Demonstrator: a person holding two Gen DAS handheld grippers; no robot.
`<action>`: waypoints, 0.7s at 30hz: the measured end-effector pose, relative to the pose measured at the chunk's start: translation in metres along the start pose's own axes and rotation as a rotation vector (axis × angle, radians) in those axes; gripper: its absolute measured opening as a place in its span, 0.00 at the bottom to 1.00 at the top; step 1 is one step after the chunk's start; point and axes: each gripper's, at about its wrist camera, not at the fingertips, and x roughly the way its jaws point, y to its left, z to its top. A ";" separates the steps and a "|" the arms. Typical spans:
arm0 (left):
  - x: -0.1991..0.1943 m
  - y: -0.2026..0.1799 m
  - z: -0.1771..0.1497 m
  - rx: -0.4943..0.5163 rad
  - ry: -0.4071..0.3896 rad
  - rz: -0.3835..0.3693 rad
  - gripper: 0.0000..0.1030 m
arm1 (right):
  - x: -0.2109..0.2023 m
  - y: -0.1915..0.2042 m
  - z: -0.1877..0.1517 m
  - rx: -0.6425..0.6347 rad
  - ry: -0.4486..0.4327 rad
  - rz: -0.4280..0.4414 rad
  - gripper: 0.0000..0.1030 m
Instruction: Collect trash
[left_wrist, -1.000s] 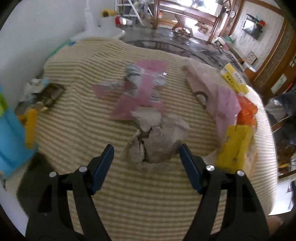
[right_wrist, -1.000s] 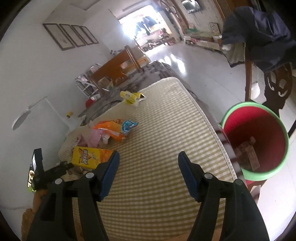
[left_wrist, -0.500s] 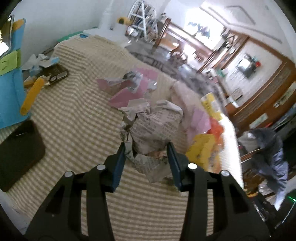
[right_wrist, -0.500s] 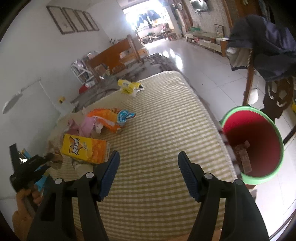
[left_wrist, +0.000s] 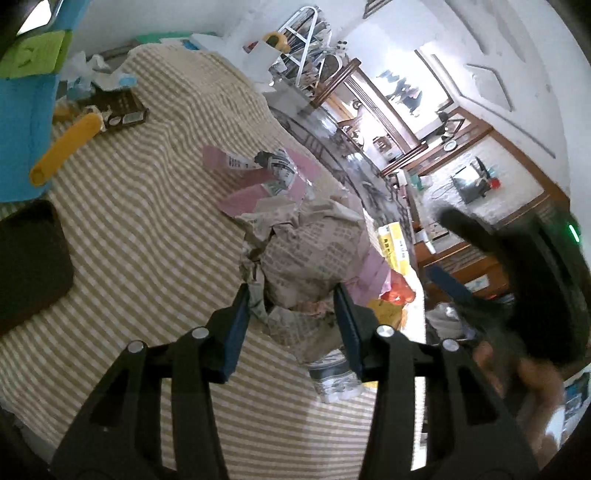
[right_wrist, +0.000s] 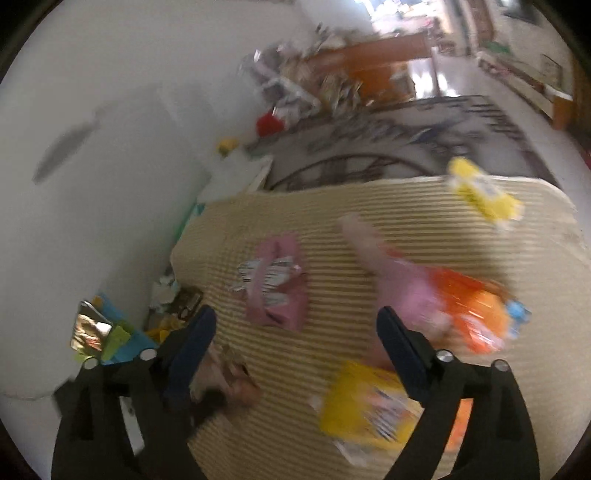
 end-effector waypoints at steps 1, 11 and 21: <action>0.000 0.004 0.002 -0.020 0.002 -0.010 0.43 | 0.017 0.007 0.005 0.002 0.027 0.003 0.84; -0.001 0.015 0.005 -0.076 0.007 -0.044 0.43 | 0.125 0.034 0.014 -0.055 0.188 -0.106 0.83; 0.001 0.015 0.005 -0.067 0.011 -0.040 0.42 | 0.074 0.034 0.020 -0.096 0.067 -0.046 0.34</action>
